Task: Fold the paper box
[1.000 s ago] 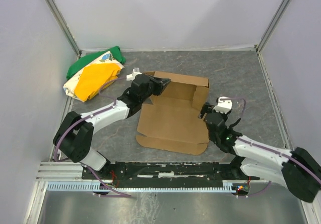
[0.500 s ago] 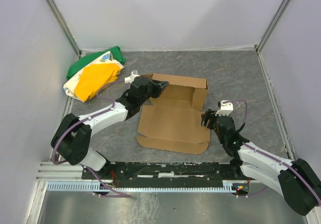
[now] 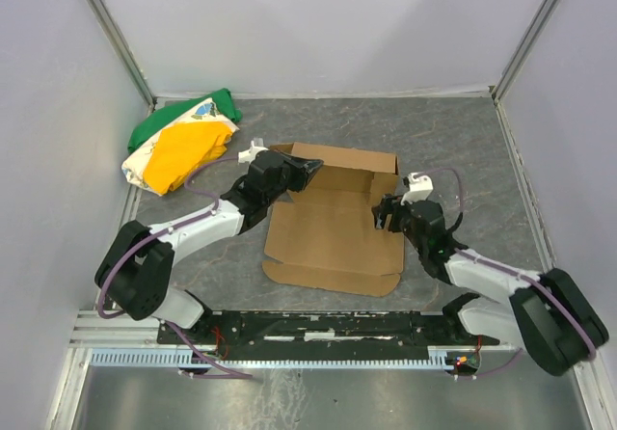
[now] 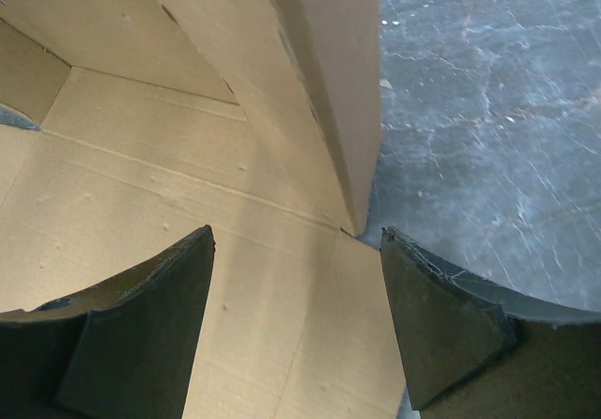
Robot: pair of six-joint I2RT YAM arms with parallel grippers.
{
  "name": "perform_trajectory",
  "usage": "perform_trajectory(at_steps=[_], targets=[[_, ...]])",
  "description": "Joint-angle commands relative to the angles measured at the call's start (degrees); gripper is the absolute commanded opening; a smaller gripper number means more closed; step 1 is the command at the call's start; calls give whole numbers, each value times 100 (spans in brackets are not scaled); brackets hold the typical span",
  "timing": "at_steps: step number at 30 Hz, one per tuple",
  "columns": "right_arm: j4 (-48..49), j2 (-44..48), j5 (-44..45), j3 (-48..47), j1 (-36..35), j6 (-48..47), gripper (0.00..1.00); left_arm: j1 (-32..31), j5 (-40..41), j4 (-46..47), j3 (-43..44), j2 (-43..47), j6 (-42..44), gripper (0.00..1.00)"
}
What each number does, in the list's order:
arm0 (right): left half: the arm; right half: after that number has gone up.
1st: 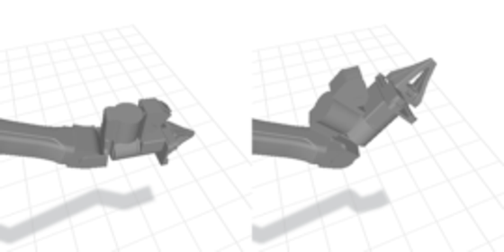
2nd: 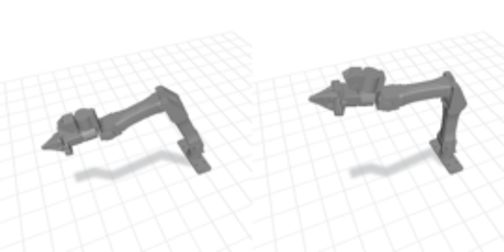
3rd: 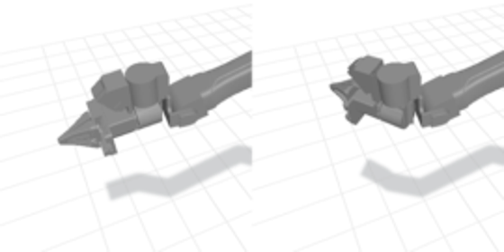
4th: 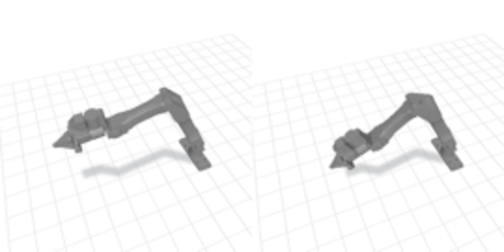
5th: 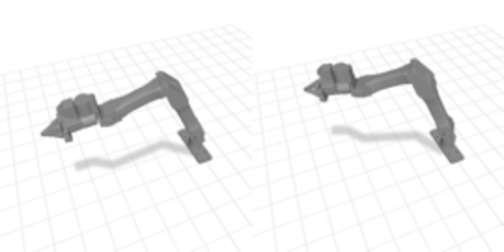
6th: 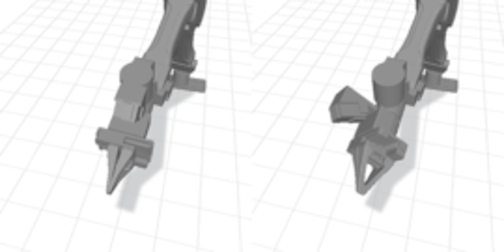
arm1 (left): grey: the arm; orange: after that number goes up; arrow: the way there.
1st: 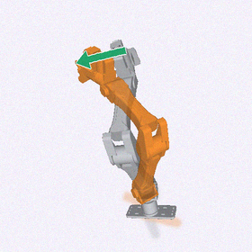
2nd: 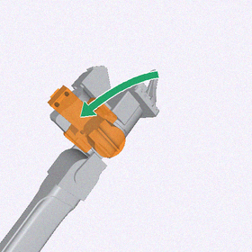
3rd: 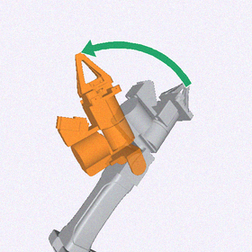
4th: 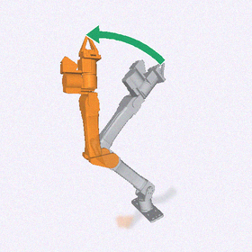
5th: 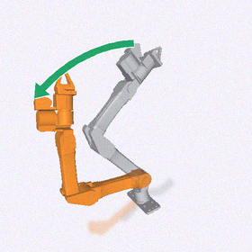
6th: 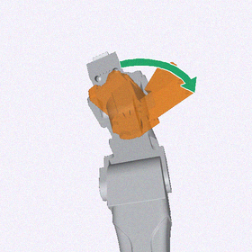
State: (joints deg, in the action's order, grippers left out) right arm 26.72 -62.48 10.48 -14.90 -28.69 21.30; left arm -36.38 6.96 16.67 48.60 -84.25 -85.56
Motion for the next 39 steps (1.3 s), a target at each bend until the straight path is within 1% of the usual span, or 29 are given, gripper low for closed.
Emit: perform_trajectory(at_steps=[1, 7, 10, 12, 13, 14, 15, 16, 17, 18, 21, 25, 28, 31, 37, 39], targets=[[1010, -699, -105, -494, 35, -277, 79, 17, -21, 65, -42, 162, 312, 3], [1581, -1306, 171, -734, 62, -457, 78, 14, -75, 95, -131, 217, 256, 3], [1626, -1428, 196, -861, 74, -560, 77, 16, -106, 108, -141, 232, 255, 3], [1707, -1526, 254, -909, 77, -594, 75, 16, -115, 116, -152, 233, 251, 3], [1752, -1592, 354, -928, 80, -600, 69, 17, -116, 117, -159, 228, 250, 3], [1782, -1657, 518, -957, 80, -560, 58, 17, -116, 120, -165, 226, 237, 3], [1778, -1750, 715, -1001, 75, -500, 42, 17, -120, 138, -173, 228, 226, 3], [1777, -1808, 897, -1036, 75, -451, 21, 13, -124, 142, -184, 221, 217, 3], [1745, -1844, 1166, -1089, 67, -373, 5, 11, -120, 148, -184, 224, 208, 3], [1654, -1865, 1529, -1123, 64, -226, 2, 9, -132, 144, -184, 228, 206, 3], [1639, -1890, 2346, -1162, -5, -141, 2, 17, -155, 135, -201, 257, 190, 3], [1606, -1951, 3350, -1256, -234, -329, 1, 8, -152, 91, -217, 309, 178, 3], [1770, -2126, 3676, -1272, -399, -318, 1, 8, -176, 91, -247, 314, 137, 3], [1933, -2396, 4289, -1343, -684, -237, 1, 0, -211, 99, -295, 326, 55, 3], [2141, -2970, 5363, -1495, -944, 246, 1, -8, -236, 43, -320, 337, 13, 3], [2199, -3103, 5417, -1539, -947, 388, 1, -9, -273, 11, -288, 322, 13, 3]])
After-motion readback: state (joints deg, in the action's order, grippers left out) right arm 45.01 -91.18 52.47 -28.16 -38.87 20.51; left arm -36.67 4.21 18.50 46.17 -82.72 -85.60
